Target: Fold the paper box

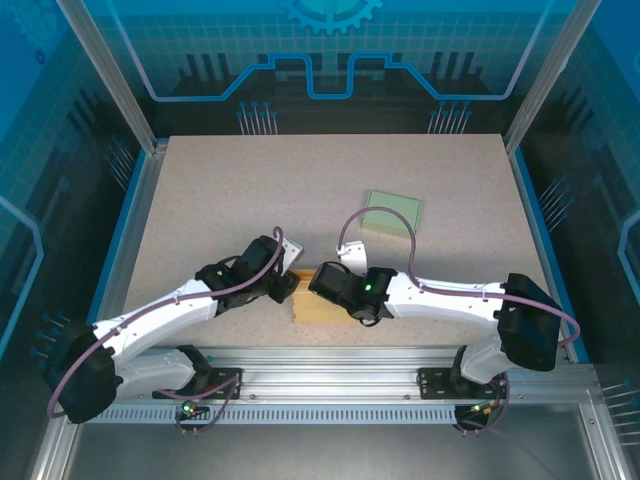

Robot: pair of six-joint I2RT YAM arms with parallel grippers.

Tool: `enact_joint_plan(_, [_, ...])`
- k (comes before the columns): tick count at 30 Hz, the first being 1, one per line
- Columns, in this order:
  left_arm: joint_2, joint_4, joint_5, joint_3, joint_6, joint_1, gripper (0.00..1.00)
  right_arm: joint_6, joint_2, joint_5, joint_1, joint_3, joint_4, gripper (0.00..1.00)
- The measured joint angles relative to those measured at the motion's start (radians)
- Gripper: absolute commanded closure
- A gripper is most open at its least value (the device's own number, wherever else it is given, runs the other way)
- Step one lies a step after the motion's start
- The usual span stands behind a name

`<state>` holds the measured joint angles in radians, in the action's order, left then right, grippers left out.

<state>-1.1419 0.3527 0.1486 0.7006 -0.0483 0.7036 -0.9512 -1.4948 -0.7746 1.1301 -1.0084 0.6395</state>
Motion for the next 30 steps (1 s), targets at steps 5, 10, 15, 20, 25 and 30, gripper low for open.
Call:
enact_joint_plan(5, [-0.003, -0.044, 0.002, 0.000, -0.005, 0.000, 0.78, -0.003, -0.002, -0.031, 0.002, 0.000, 0.000, 1.00])
enact_joint_plan(10, [-0.003, -0.102, 0.012, 0.000, -0.010, 0.000, 0.81, -0.003, -0.010, -0.091, 0.002, -0.010, 0.005, 1.00])
enact_joint_plan(15, [-0.010, -0.179, 0.030, 0.000, -0.024, -0.001, 0.80, -0.003, -0.030, -0.160, 0.002, -0.030, 0.010, 1.00])
enact_joint_plan(20, [-0.045, -0.213, 0.034, 0.002, -0.059, -0.002, 0.79, -0.003, -0.051, -0.198, 0.001, -0.035, 0.016, 1.00])
enact_joint_plan(25, [-0.052, -0.197, 0.034, 0.011, -0.157, -0.002, 0.78, -0.006, -0.060, -0.211, 0.001, -0.037, 0.016, 1.00])
enact_joint_plan(30, [-0.049, -0.156, 0.033, 0.017, -0.249, -0.002, 0.77, -0.014, -0.066, -0.210, 0.001, -0.037, 0.015, 1.00])
